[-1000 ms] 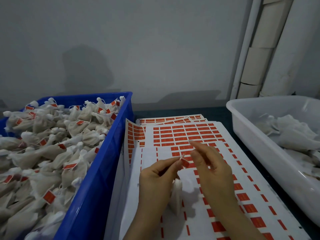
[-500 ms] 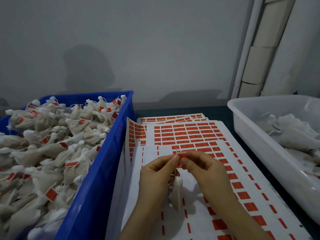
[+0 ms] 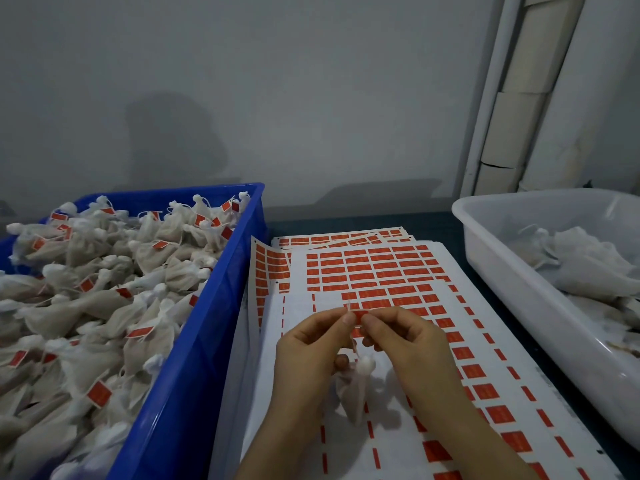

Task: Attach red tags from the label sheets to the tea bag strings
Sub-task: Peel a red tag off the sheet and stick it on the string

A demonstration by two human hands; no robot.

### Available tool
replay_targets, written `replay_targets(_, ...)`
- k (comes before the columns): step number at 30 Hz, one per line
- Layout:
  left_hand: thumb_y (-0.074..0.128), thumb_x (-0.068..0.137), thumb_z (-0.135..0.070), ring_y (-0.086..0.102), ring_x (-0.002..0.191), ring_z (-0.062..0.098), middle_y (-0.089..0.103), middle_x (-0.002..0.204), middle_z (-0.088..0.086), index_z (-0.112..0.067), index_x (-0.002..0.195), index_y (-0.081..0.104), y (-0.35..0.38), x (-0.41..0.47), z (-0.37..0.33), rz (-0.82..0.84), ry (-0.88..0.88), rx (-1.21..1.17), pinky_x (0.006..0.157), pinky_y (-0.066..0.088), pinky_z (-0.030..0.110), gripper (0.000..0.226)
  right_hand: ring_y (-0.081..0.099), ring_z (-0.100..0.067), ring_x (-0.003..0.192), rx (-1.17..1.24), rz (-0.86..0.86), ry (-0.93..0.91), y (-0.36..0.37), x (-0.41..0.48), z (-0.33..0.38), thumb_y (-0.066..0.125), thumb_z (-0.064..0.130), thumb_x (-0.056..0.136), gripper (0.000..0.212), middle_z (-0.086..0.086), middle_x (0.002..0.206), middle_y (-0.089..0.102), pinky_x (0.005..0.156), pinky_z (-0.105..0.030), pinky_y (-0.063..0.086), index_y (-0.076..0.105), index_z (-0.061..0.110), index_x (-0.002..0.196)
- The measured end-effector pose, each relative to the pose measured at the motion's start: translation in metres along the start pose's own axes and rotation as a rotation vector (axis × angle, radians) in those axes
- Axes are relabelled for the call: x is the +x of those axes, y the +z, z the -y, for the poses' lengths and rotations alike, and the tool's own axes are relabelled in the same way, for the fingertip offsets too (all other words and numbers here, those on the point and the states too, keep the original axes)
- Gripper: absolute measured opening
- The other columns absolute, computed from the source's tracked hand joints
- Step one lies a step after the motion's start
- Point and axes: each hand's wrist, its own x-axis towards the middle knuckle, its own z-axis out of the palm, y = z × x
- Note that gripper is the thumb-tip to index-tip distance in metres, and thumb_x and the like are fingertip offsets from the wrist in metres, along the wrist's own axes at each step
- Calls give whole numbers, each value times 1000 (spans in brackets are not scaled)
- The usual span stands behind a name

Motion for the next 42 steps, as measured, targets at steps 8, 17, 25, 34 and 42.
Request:
replay_targets(8,63,83,-32,65,77,-3,70,77,-20,-29,81,69,-2,2,7,-55,123,205,55,50,7,7,61,10,76,16,15,17,4,-1,5,60,42,72,10,31,74,65,57,0,42,60,37,81)
replay_targets(17,61,85,-28,62,84,-4,65,81,-27,-33,78,61,1,-3,12,-84,342,398,60,46,3,8,62,8,76,-27,27,-41,3,-5,5,65,22,82,13,28,75,65,61,-1,44,62,33,77)
replay_targets(25,59,83,-31,63,82,-3,67,78,-17,-28,81,62,-3,-1,10,-135,313,332,59,47,4,5,65,0,75,103,119,8,3,-2,10,55,48,70,27,24,81,68,59,-6,46,62,36,93)
replay_targets(34,62,88,-24,65,75,0,67,75,-21,-29,81,63,-8,6,13,-225,160,257,50,45,3,9,59,1,87,-232,546,157,1,-3,-2,73,42,73,36,28,94,57,59,-5,46,48,55,94)
replay_targets(42,55,92,-34,63,63,7,65,63,-8,-31,99,51,-15,14,15,-266,36,167,55,44,15,8,58,5,71,-290,362,53,-1,1,-5,57,45,84,18,21,74,63,65,-14,44,63,34,70)
